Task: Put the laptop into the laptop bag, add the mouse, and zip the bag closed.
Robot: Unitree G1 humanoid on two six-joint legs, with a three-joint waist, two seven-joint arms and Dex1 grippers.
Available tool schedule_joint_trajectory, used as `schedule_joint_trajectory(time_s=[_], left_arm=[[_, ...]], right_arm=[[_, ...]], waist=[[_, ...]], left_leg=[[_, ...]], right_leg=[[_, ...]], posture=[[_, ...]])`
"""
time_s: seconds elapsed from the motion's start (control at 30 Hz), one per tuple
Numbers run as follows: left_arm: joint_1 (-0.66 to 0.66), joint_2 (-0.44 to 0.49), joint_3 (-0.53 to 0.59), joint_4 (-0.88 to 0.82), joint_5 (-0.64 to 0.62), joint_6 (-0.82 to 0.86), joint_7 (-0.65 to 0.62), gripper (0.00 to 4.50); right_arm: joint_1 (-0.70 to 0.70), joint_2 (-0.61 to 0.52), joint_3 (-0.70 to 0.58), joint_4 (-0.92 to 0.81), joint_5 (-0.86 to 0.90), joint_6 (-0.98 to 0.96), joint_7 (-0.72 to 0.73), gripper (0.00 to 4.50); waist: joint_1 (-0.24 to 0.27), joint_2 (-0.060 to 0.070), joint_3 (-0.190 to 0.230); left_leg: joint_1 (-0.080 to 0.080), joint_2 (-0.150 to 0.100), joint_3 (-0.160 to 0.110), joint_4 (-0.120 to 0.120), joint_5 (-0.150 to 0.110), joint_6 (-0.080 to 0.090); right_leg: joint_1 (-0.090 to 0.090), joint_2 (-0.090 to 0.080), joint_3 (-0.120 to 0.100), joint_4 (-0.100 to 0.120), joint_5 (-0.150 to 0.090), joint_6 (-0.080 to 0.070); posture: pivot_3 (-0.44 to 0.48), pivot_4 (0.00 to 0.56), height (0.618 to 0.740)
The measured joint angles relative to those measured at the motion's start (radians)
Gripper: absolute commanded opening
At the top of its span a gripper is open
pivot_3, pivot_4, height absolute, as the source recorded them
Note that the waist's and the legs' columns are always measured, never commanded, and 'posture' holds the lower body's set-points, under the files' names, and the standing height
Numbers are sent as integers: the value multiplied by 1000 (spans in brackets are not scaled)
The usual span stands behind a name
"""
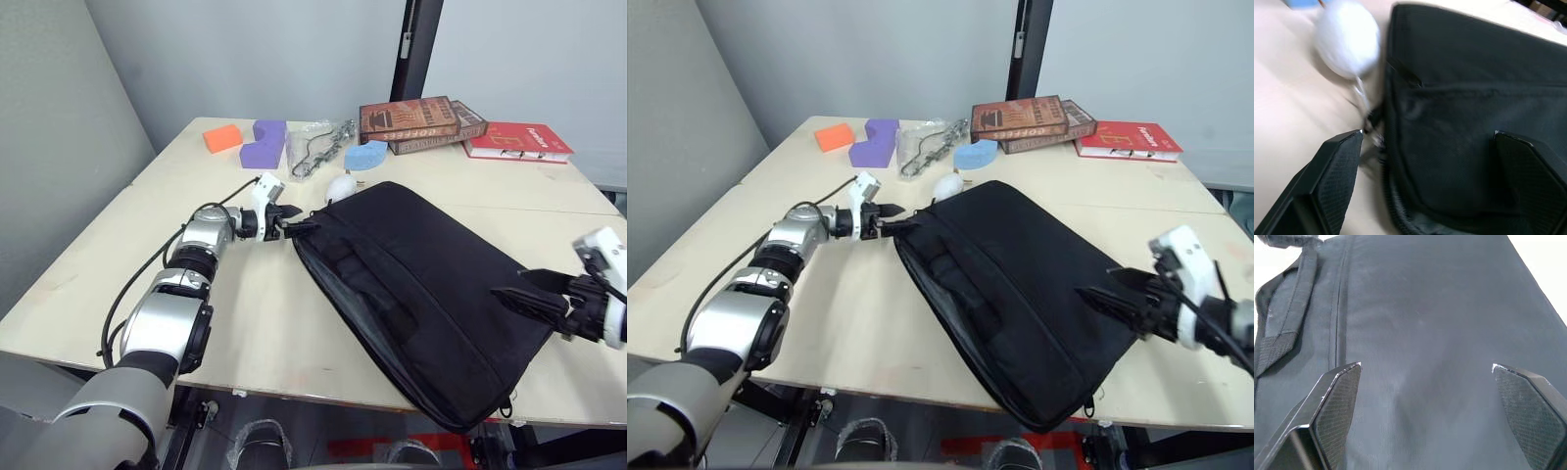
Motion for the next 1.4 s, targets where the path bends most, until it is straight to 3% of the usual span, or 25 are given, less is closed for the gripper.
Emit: schedule_joint_trajectory(time_s=[0.23,0.27,0.63,0.9,1.0,1.27,1.33,1.4], left_arm=[[0,-19,-11,52,51,-35,-8,4500],[0,-21,-12,53,55,-39,-8,3964],[8,-20,2,44,53,-52,-27,171],[35,-18,6,-2,52,-40,-6,19],[52,-16,6,-32,52,-33,-7,0],[80,-5,5,-86,51,-9,-6,0],[89,-1,5,-102,51,-3,-6,0],[98,3,5,-115,49,2,-7,0]], right_arm=[[206,2,-60,54,15,54,25,4477],[218,7,-65,58,20,60,27,4500],[272,73,-38,91,49,73,3,4500],[261,98,19,98,118,110,-14,4500],[244,109,28,108,146,113,-17,3637],[235,111,37,133,155,87,-19,785],[235,111,37,140,155,76,-16,216],[226,111,41,151,155,65,-15,31]], waist=[[2,0,0],[2,0,0],[3,1,0],[1,1,-1],[0,2,-1],[-5,3,-2],[-8,3,-2],[-12,3,-2]], left_leg=[[0,-1,0,0,0,0],[0,-1,-1,0,0,0],[0,-2,-1,-2,0,1],[1,-2,0,-2,0,1],[1,-2,0,-2,0,1],[1,-2,0,-4,0,1],[1,-2,0,-4,0,1],[1,-2,0,-4,0,1]], right_leg=[[1,-1,-1,-1,0,0],[1,-1,-1,-1,0,0],[1,-3,-1,-4,0,0],[2,-3,-1,-5,0,1],[2,-3,-1,-5,0,1],[2,-2,-1,-6,0,1],[2,-2,-1,-6,0,1],[2,-2,-1,-6,0,1]], posture=[[0,150,734],[0,150,734],[0,150,734],[0,150,734],[0,150,734],[0,150,734],[0,150,734],[0,150,734]])
